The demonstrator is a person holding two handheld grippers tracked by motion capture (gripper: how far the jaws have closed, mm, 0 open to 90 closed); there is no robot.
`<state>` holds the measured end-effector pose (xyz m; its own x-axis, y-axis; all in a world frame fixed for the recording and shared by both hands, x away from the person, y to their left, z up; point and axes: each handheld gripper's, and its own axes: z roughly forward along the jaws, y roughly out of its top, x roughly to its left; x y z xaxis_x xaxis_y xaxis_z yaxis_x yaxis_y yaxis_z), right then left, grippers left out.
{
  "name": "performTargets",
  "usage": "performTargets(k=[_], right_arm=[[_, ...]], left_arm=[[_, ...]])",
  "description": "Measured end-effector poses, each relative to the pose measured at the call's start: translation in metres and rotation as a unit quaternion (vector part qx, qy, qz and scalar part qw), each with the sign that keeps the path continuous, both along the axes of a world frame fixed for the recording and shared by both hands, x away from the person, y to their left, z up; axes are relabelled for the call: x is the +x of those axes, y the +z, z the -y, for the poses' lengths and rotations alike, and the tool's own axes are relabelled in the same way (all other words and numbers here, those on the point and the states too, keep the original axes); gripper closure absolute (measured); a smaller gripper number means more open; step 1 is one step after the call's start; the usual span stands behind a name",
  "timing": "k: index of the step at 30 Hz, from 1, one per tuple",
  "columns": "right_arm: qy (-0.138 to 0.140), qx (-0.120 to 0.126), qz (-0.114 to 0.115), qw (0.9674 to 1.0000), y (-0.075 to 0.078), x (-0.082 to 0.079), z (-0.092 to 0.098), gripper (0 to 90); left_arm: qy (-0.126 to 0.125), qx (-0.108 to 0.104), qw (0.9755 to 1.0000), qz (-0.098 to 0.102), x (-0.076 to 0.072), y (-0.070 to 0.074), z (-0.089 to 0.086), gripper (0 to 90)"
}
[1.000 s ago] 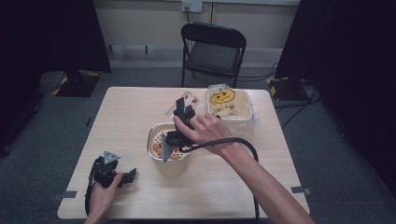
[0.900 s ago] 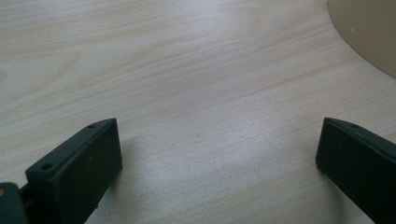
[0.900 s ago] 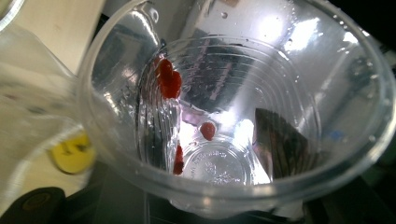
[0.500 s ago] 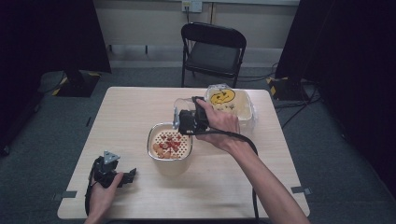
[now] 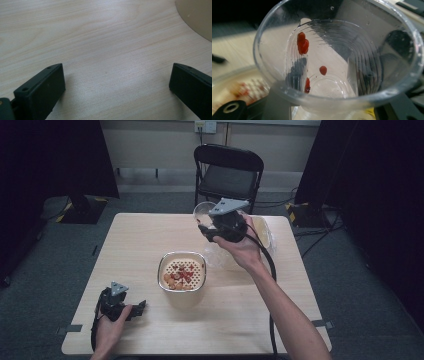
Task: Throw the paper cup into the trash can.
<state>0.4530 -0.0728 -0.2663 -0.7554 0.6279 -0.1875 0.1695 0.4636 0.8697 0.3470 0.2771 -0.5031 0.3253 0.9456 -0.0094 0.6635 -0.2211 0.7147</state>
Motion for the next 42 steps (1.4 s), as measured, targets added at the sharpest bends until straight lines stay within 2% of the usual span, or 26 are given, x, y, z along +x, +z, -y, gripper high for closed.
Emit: performTargets(k=[2, 6, 9, 11, 15, 17, 19, 21, 25, 28, 30, 34, 37, 39, 40, 42], right_arm=[[0.002, 0.039, -0.019, 0.9990, 0.001, 0.003, 0.004, 50.4], [0.008, 0.094, -0.046, 0.9945, 0.002, 0.009, 0.014, 50.4], [0.003, 0.108, -0.051, 0.9929, 0.004, 0.013, 0.019, 50.4], [-0.012, 0.117, -0.053, 0.9916, 0.007, 0.018, 0.027, 50.4], [-0.042, 0.109, -0.048, 0.9920, 0.010, 0.026, 0.038, 50.3], [-0.057, 0.112, -0.048, 0.9909, 0.010, 0.031, 0.045, 50.3], [-0.074, 0.126, -0.050, 0.9880, 0.009, 0.036, 0.055, 50.2], [-0.100, 0.118, -0.051, 0.9865, 0.005, 0.042, 0.064, 49.9], [-0.133, 0.104, -0.061, 0.9838, -0.004, 0.053, 0.077, 49.2], [-0.144, 0.100, -0.066, 0.9822, -0.008, 0.058, 0.082, 47.1], [-0.164, 0.100, -0.075, 0.9785, -0.015, 0.066, 0.085, 43.3], [-0.177, 0.101, -0.083, 0.9756, -0.021, 0.074, 0.086, 41.5], [-0.191, 0.095, -0.086, 0.9731, -0.022, 0.079, 0.084, 29.7], [-0.200, 0.096, -0.087, 0.9712, -0.022, 0.081, 0.085, 25.7], [-0.202, 0.104, -0.092, 0.9695, -0.022, 0.082, 0.086, 18.4], [-0.208, 0.099, -0.095, 0.9685, -0.023, 0.083, 0.085, 18.2]], left_arm=[[0.000, 0.000, 1.0000, 0.000, 0.000, 0.000, 0.000, 0.0], [0.000, 0.000, 1.0000, 0.000, 0.000, 0.000, 0.000, 0.0], [0.000, 0.000, 1.0000, 0.000, 0.000, 0.000, 0.000, 0.0], [0.000, 0.000, 1.0000, 0.000, 0.000, 0.000, 0.000, 0.0], [0.000, -0.001, 1.0000, 0.000, 0.000, 0.000, 0.000, 0.0], [0.000, -0.001, 1.0000, 0.000, 0.000, 0.000, 0.000, 0.0], [0.000, -0.001, 1.0000, 0.000, 0.000, 0.000, 0.000, 0.0], [0.000, -0.001, 1.0000, 0.000, 0.000, 0.000, 0.000, 0.0], [0.000, -0.001, 1.0000, 0.000, 0.000, 0.000, 0.000, 0.0], [0.000, 0.000, 1.0000, 0.000, 0.000, 0.000, 0.000, 0.0], [0.000, 0.000, 1.0000, 0.000, 0.000, 0.000, 0.000, 0.0], [0.000, -0.001, 1.0000, 0.000, 0.000, 0.000, 0.000, 0.0], [0.000, -0.001, 1.0000, 0.000, 0.000, 0.000, 0.000, 0.0], [0.001, -0.001, 1.0000, 0.001, 0.000, 0.000, 0.000, 0.0], [0.000, -0.001, 1.0000, 0.000, 0.000, 0.000, 0.000, 0.0], [0.000, -0.001, 1.0000, 0.000, 0.000, 0.000, 0.000, 0.0]])
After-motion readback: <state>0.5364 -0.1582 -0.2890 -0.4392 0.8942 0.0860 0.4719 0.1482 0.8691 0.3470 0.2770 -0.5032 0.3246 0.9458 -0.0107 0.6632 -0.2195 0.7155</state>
